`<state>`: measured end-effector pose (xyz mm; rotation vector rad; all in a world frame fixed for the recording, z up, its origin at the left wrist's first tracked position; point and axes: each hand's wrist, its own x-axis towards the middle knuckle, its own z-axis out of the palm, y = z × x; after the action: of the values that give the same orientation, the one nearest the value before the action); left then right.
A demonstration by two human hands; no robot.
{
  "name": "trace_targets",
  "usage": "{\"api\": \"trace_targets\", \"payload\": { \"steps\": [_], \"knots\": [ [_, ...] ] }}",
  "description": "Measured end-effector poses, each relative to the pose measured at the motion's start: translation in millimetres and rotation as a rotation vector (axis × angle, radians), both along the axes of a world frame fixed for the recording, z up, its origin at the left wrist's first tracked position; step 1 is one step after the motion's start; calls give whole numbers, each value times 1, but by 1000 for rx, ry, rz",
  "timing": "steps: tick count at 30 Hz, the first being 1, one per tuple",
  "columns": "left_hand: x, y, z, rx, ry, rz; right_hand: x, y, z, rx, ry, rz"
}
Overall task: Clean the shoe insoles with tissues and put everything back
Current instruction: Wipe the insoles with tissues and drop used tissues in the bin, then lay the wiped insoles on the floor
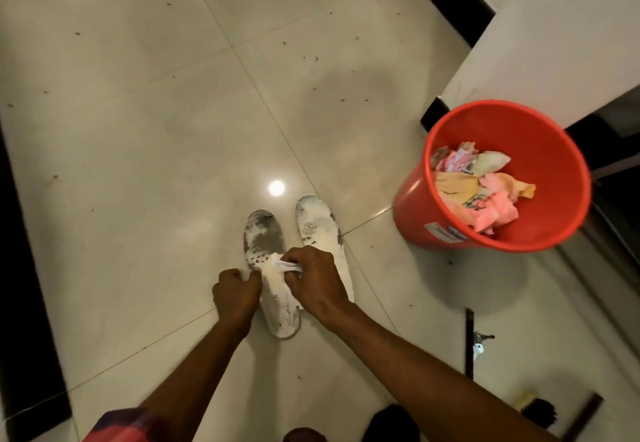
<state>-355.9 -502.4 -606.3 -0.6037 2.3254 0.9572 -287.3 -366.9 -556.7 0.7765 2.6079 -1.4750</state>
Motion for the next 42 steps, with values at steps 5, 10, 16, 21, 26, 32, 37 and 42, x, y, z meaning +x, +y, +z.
{"api": "trace_targets", "payload": {
  "steps": [5, 10, 16, 21, 26, 32, 37, 42],
  "knots": [
    [5, 28, 62, 263, 33, -78, 0, 11, 47, -168, 81, -164],
    [-4, 103, 171, 739, -77, -138, 0, 58, 126, -251, 227, -410],
    [-1, 168, 288, 979, 86, -341, 15, 130, 257, -146, 494, -520],
    [15, 210, 346, 1044, 158, -446, 44, 170, 316, -32, 540, -546],
    [28, 244, 355, 980, 118, -527, 67, 209, 318, 78, 495, -593],
    [24, 253, 317, 719, 114, -613, 86, 238, 254, 276, 74, -749],
    [19, 250, 287, 710, 40, -653, 83, 228, 232, 375, 57, -663],
    [9, 243, 286, 732, 69, -643, 61, 215, 237, 325, 142, -611]
  ]
}}
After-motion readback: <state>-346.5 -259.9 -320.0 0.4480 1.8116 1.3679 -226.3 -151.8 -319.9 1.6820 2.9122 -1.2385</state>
